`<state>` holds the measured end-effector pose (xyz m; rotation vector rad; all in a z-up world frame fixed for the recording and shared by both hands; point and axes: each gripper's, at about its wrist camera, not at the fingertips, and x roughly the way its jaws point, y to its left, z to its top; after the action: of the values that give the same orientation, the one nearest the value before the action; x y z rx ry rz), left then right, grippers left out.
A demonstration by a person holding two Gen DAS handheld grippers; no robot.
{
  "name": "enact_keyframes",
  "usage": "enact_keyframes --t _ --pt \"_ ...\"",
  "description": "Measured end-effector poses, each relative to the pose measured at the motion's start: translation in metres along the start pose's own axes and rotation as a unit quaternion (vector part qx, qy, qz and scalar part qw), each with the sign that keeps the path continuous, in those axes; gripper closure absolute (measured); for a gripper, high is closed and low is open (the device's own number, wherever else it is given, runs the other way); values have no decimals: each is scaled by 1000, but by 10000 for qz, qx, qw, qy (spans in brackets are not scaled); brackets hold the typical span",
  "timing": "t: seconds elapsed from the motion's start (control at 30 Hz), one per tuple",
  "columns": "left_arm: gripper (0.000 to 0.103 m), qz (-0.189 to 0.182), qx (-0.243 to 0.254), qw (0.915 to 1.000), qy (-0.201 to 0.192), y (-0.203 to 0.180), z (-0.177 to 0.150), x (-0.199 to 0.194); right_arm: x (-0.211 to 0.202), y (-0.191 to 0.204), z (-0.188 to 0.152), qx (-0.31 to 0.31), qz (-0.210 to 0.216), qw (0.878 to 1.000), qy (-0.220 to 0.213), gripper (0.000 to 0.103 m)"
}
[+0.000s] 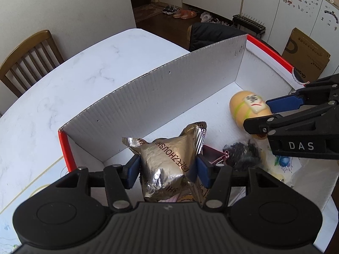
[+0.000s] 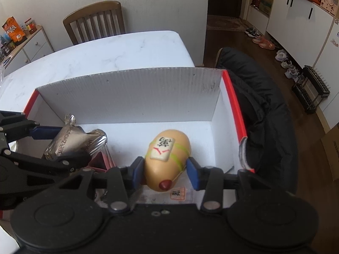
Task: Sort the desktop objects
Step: 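Open both tools to drop the foil packet and egg toy into the box, then move both tools back from the box toward the remaining packets on the table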
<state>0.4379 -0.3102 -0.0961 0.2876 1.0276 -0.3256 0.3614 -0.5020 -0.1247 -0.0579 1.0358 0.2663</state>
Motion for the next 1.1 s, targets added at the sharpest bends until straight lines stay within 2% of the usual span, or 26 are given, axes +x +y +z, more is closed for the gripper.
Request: enact_keyframes --t 0.13,0.2,0.3,0.6,1.1 --pt "37 51 -66 9999 -96 -1 0 -6 -4 0 -1 37 80 9999 -64 52" --pt "37 20 -126 9998 -180 1 0 -10 -8 1 -1 9 87 9999 -120 47" --pt "37 -23 -237 9993 -283 4 -1 -18 -15 2 -1 -3 113 9998 -191 46" --pt "37 -210 -384 9972 -611 9 -11 -51 -50 10 -11 -185 301 9982 -488 44" --pt "37 -610 -581 9908 -1055 21 -49 -107 -106 28 -39 54 469 9948 -899 43"
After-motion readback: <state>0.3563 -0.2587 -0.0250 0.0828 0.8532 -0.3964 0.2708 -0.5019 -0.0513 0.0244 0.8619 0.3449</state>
